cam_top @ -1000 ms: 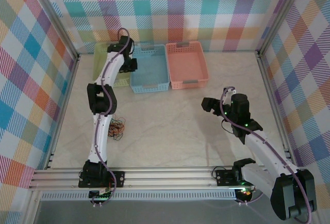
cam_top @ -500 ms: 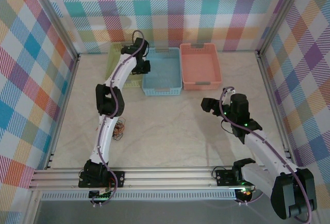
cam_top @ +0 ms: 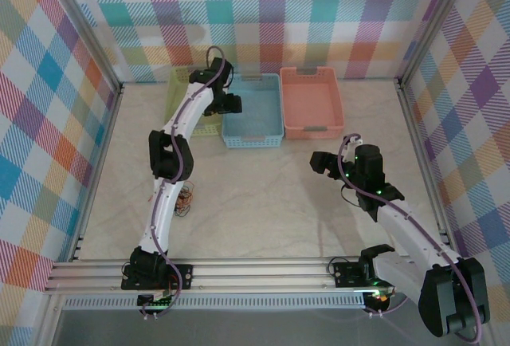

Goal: Untangle the cables

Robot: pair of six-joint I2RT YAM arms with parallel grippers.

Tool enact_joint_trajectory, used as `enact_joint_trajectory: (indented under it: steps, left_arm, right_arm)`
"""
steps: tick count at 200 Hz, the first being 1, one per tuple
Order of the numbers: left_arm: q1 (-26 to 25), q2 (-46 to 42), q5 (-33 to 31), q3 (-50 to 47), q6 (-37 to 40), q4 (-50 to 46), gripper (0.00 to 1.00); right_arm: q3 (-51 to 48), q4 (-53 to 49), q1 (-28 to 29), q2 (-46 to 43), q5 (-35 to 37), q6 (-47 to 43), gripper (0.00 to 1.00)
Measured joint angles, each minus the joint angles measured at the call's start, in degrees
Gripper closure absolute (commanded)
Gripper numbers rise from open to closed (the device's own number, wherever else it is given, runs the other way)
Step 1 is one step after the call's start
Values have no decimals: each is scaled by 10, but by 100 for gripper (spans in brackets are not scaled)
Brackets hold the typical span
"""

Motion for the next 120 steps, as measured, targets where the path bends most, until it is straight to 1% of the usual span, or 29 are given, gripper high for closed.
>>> enact_joint_trajectory:
  steps: [14,21,32,43,62,71,81,89,97,120]
  left_arm:
    - [-1,-64,-5,-52,0,14,19]
    - [-2,-114,-6,-100,-3,30,19]
    - [-2,-217,-7,-210,-9,73,16]
    - [-3,-341,-10,-332,-19,119,13]
    - [-3,-554,-26,-526,-53,196,14]
    - [-3,-638,-39,-605,-75,226,14]
    - [-2,-710,-58,-683,-103,241,14]
    - [-2,-755,-75,-732,-131,240,14]
    - [-2,-779,-90,-769,-153,234,14]
    - [-2,-797,-128,-847,-198,194,11]
  right_arm:
    - [0,0,0,0,0,0,9]
    - [1,-1,0,0,0,0,9]
    - [2,-3,1,0,-3,-2,11]
    - [5,-5,3,0,-9,-5,12]
    - [12,-6,13,-1,-27,-10,14]
    - [15,-5,20,-1,-38,-12,14]
    - [19,-5,30,0,-51,-14,15]
    - [24,-4,43,2,-62,-16,15]
    - [32,-4,58,10,-74,-17,15]
    - [73,-5,121,55,-101,-24,15]
